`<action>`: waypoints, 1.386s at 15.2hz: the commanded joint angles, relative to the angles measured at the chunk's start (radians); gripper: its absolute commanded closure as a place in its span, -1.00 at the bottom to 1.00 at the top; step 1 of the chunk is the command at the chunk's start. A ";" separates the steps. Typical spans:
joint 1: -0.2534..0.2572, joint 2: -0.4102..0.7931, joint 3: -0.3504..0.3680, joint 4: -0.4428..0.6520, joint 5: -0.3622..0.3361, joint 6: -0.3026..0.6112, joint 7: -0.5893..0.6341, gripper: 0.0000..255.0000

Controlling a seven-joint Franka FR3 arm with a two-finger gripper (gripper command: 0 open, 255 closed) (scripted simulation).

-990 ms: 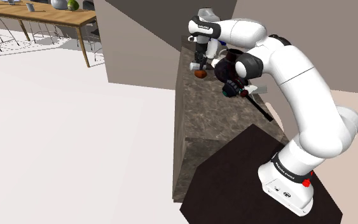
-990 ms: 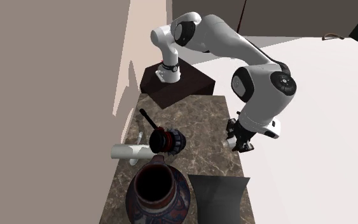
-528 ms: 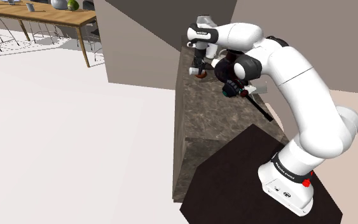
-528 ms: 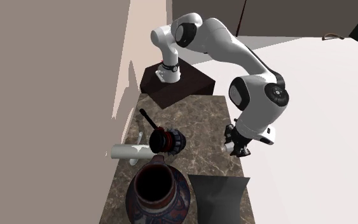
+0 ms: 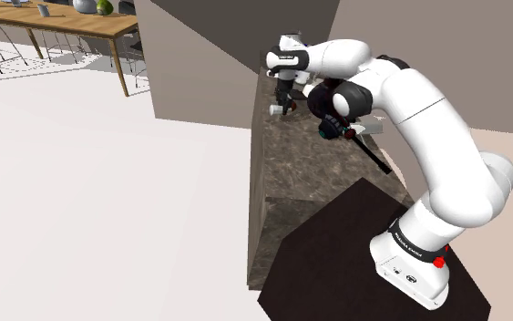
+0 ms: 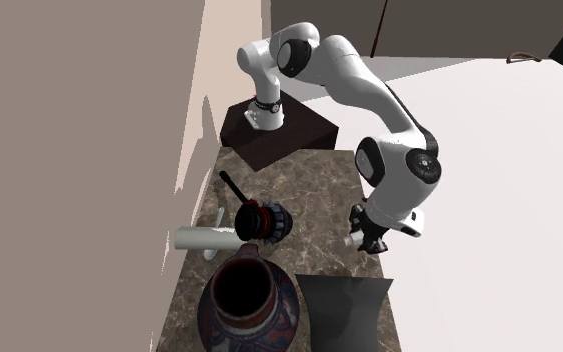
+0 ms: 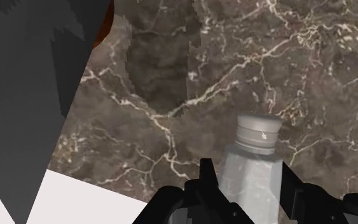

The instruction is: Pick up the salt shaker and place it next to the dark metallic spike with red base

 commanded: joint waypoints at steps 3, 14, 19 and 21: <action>-0.003 0.031 0.006 0.004 0.005 0.028 0.002 1.00; -0.009 0.086 0.016 0.013 0.014 0.075 0.004 1.00; -0.009 0.087 0.016 0.014 0.014 0.075 0.004 -1.00; -0.009 0.087 0.016 0.013 0.014 0.075 0.004 -1.00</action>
